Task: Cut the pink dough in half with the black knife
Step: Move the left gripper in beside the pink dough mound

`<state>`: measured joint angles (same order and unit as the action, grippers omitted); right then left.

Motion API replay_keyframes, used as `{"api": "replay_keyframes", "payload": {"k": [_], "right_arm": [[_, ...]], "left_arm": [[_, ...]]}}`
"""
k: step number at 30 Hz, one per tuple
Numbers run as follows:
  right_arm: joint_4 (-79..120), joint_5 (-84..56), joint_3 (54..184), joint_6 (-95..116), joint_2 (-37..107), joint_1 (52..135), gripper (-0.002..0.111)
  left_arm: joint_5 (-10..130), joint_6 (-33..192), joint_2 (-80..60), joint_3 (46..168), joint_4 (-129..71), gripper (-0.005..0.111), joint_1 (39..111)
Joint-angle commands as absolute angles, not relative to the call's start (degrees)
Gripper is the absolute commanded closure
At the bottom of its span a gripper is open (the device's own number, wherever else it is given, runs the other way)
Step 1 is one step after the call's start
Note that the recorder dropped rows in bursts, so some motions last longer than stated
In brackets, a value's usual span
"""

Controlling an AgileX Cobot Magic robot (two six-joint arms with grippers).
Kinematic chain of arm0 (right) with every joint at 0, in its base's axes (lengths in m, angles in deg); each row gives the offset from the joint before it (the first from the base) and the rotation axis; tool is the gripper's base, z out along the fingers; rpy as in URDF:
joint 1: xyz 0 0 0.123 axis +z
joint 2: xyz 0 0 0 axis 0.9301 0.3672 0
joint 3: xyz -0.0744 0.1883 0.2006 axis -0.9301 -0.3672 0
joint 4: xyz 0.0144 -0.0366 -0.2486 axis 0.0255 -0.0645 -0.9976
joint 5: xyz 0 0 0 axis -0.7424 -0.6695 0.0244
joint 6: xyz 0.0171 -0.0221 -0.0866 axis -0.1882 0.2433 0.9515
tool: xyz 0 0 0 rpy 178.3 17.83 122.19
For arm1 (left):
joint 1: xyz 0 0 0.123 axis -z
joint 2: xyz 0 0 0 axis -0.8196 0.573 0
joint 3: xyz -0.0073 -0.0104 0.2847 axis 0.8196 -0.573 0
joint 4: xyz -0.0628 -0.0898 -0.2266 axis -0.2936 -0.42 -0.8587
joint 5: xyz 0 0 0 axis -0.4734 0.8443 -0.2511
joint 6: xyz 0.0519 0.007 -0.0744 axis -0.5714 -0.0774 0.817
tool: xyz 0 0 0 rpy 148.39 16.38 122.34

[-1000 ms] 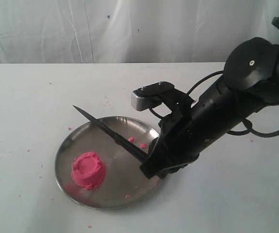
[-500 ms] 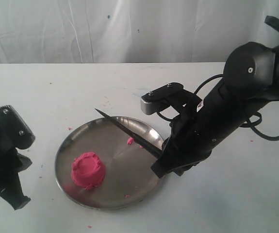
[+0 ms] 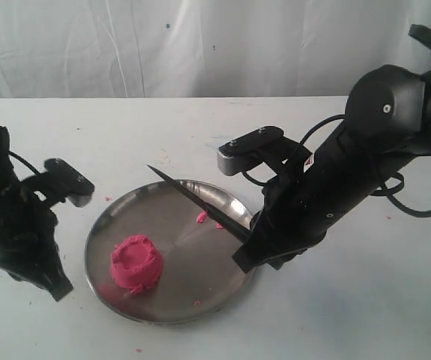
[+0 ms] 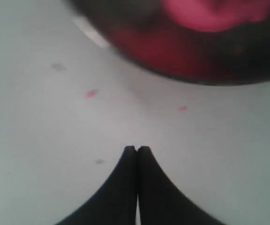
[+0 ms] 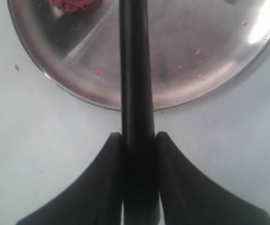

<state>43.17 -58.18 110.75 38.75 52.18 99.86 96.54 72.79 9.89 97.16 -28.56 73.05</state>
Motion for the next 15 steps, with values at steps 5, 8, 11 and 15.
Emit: {"api": "replay_keyframes", "payload": {"k": [5, 8, 11, 15], "right_arm": [[35.19, -54.21, 110.6, 28.63, 51.8, 100.0, 0.108], [35.46, -55.62, 110.6, 28.63, 51.8, 100.0, 0.108], [35.46, -55.62, 110.6, 28.63, 51.8, 100.0, 0.108], [35.46, -55.62, 110.6, 28.63, 51.8, 100.0, 0.108]], "left_arm": [[95.06, 54.84, 11.04, 97.52, -44.81, 0.107, 73.45], [94.11, 54.84, 11.04, 97.52, -46.63, 0.107, 73.45], [92.41, 54.84, 12.09, 97.52, -46.92, 0.107, 73.45], [89.41, 52.14, 15.44, 97.52, -46.92, 0.107, 73.45]]}}
